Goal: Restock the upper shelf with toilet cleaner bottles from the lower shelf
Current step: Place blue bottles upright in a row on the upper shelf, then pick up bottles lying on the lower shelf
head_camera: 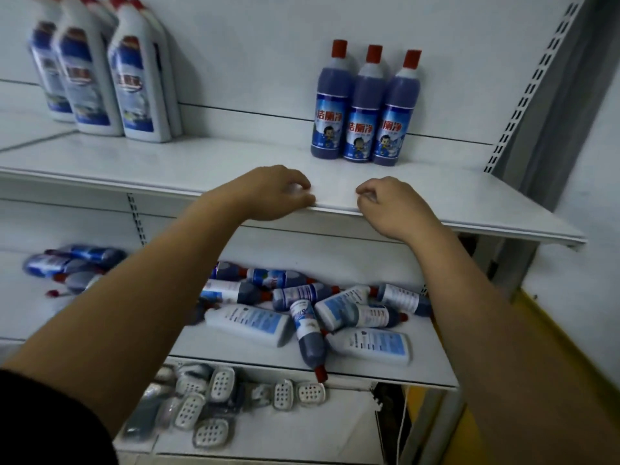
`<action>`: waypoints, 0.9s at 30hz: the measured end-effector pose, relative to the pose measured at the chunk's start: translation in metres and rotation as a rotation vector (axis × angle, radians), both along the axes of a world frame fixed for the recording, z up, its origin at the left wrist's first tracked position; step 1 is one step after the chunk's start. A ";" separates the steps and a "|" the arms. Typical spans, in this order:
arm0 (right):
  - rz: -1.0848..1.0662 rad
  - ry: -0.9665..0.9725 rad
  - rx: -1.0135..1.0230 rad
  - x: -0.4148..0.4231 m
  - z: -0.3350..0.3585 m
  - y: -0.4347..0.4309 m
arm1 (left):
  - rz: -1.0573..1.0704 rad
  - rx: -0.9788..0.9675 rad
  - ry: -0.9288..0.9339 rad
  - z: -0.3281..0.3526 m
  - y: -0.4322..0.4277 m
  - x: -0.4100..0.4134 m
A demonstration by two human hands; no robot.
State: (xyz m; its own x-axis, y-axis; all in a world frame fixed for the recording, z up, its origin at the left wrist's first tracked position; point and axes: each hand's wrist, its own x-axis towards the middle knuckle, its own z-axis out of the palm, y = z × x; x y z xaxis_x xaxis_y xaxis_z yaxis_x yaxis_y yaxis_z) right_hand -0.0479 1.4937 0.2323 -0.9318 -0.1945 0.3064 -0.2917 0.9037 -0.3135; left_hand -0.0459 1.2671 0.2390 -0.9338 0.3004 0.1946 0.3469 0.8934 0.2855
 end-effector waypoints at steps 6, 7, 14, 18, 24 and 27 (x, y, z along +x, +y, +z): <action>0.066 0.055 -0.006 0.037 -0.005 -0.074 | 0.043 -0.015 0.098 -0.004 -0.074 0.020; 0.076 0.067 -0.012 0.043 -0.006 -0.090 | 0.035 -0.003 0.109 -0.006 -0.089 0.026; 0.188 0.143 -0.123 0.086 -0.025 -0.240 | 0.080 0.022 0.222 -0.023 -0.237 0.080; 0.197 0.080 -0.196 0.099 -0.044 -0.324 | 0.195 0.072 0.232 -0.039 -0.333 0.111; 0.238 -0.062 -0.182 0.104 -0.079 -0.414 | 0.352 0.170 0.135 -0.079 -0.431 0.143; 0.239 -0.118 -0.158 0.094 -0.102 -0.443 | 0.426 0.215 0.086 -0.103 -0.464 0.147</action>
State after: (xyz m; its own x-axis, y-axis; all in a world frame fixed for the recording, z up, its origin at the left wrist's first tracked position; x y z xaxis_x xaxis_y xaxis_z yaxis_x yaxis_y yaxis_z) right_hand 0.0463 1.0512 0.1305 -0.8964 -0.3710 0.2424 -0.4432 0.7511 -0.4893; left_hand 0.1008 0.8029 0.1363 -0.9426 -0.1611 0.2925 -0.0066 0.8848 0.4660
